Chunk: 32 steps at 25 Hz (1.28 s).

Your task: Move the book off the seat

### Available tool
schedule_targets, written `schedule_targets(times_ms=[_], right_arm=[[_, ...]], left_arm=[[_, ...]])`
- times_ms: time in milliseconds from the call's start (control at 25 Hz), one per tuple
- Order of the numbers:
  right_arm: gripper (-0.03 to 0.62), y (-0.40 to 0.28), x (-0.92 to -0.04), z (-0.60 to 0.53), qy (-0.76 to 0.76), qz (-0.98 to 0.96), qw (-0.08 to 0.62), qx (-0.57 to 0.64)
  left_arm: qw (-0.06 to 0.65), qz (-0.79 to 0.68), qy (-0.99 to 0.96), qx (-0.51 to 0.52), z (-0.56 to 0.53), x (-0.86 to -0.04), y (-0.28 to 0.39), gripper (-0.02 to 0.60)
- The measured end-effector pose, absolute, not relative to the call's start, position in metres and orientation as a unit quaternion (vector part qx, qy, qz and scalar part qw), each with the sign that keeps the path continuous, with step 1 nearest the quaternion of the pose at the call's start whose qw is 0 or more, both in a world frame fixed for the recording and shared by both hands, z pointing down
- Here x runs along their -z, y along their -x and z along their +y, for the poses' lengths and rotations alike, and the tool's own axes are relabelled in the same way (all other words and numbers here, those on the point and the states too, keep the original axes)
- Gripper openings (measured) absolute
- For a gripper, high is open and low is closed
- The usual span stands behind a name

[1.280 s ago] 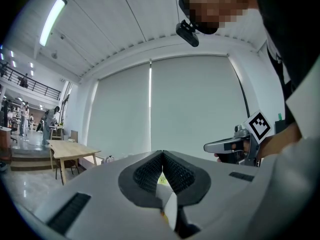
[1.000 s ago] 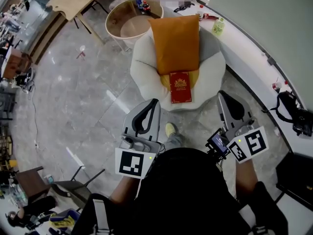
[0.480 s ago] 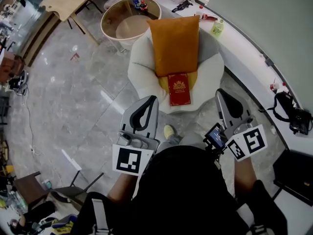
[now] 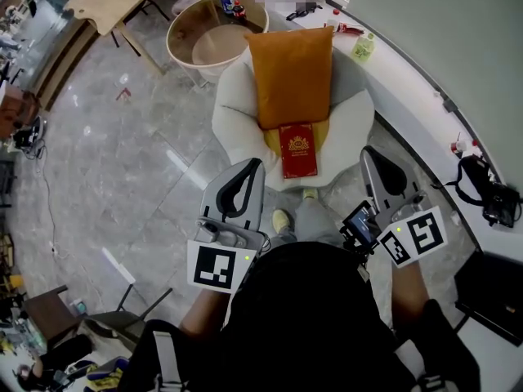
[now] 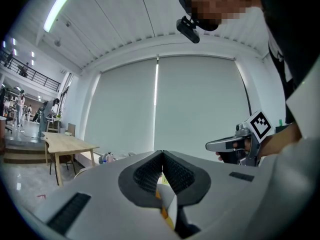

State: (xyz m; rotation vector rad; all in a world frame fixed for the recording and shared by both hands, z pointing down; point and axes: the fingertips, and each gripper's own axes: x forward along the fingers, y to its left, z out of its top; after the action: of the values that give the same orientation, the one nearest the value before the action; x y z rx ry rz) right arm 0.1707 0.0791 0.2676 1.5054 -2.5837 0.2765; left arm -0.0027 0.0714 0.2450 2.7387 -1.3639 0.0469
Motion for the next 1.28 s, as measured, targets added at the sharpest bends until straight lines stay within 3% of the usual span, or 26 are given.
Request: schedule_targets(times_ms=[640, 1280], right_arm=[[0.012, -0.232, -0.294, -0.012, -0.475, -0.868, 0.079, -0.118], [0.012, -0.287, -0.376, -0.12, -0.413, -0.887, 0.122, -0.166]], left_arm=[[0.051, -0.466, -0.882, -0.056, -0.02, -0.256, -0.047, 0.012], [0.081, -0.495, -0.856, -0.127, -0.104, -0.308, -0.093, 0.012]])
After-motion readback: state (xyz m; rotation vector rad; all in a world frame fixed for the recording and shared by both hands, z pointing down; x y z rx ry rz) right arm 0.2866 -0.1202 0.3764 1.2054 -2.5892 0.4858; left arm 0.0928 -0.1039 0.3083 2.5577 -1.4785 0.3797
